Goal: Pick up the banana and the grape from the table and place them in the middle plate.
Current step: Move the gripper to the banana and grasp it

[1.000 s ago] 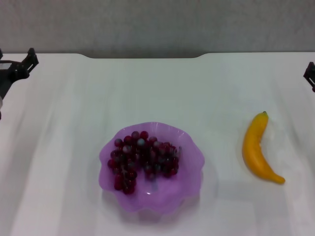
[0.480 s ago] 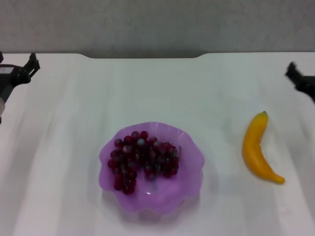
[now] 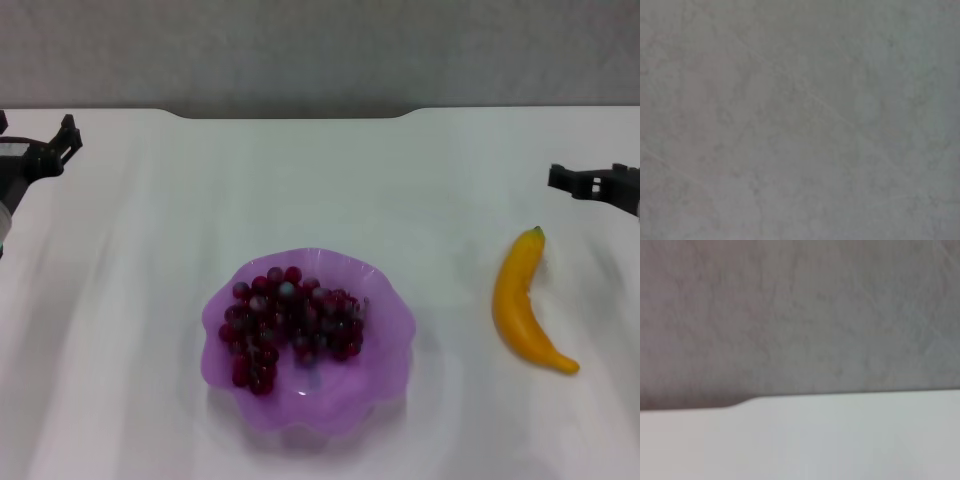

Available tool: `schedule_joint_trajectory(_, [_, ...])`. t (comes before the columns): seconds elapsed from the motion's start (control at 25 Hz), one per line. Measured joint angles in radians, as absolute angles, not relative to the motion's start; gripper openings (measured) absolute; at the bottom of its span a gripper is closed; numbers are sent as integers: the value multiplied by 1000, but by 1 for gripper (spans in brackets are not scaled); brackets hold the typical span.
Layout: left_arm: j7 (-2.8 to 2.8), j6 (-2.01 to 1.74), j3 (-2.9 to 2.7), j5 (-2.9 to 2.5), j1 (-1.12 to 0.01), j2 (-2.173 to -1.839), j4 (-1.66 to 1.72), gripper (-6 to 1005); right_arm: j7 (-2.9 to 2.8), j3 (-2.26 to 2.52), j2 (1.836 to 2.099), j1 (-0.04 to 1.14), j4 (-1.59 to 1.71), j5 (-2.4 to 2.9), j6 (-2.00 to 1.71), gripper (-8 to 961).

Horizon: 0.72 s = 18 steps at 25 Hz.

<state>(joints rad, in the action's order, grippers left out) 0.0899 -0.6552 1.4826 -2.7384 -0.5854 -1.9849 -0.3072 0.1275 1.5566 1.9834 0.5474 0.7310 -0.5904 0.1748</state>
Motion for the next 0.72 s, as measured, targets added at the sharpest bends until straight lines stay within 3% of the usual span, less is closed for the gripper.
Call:
schedule_joint_trajectory(0.12, [79, -655, 1483, -2739, -588, -1990, -309, 890, 194, 1443, 2002, 533, 816, -510, 331, 869])
schedule_joint_trajectory(0.36, [65, -655, 1479, -2740, -593, -1997, -310, 891, 227, 1431, 2004, 535, 854, -510, 428, 868])
schedule_joint_trajectory(0.72, [57, -655, 1471, -2741, -596, -2004, -310, 890, 406, 1505, 2008, 493, 840, -938, 351, 868])
